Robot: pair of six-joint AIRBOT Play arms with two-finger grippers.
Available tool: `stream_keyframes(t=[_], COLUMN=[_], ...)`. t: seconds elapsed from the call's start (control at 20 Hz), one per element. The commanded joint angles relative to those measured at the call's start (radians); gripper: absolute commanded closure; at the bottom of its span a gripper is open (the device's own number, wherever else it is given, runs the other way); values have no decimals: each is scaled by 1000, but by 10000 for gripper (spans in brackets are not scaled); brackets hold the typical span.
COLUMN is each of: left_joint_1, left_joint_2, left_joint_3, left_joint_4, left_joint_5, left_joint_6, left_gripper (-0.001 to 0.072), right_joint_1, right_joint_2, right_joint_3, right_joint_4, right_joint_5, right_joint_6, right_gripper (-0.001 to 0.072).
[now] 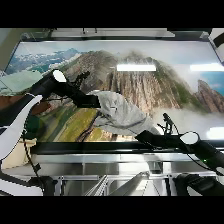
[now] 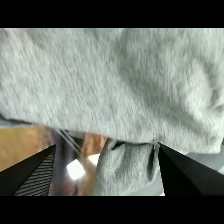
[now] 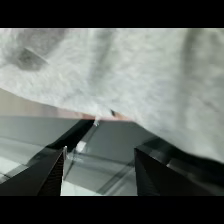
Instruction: Fold the shirts.
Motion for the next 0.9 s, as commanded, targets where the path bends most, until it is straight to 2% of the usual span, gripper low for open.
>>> stream_keyframes(t=[0.0,0.25,0.3,0.35,0.4,0.45,0.5,0.55,0.6,0.65,0.85], left_joint_1=[-4,-3,-3,-3,-3,-3,-3,-3,-3,-2,-2], left_joint_2=[-49,-107,-116,-119,-119,-119,-119,-119,-119,-119,-118], left_joint_3=[53,64,64,64,64,64,64,64,64,64,64], left_joint_4=[0,-25,-57,-92,-116,-138,-138,-129,-126,-127,-128], left_joint_5=[3,-2,0,10,26,42,56,64,68,66,40], left_joint_6=[2,3,14,24,32,36,36,36,36,36,36], left_gripper=[-2,4,4,5,5,23,213,462,622,696,693], right_joint_1=[71,72,72,72,72,72,72,72,72,72,72], right_joint_2=[-149,-229,-231,-231,-231,-231,-231,-231,-231,-231,-230], right_joint_3=[93,245,259,267,269,269,269,269,269,269,269], right_joint_4=[14,14,14,14,15,13,14,13,13,13,10], right_joint_5=[-87,-89,-89,-89,-89,-88,-84,-75,-68,-61,-32], right_joint_6=[-1,-23,-23,-23,-23,-26,-37,-37,-37,-37,-52], right_gripper=[236,237,269,423,516,516,546,698,698,698,699])
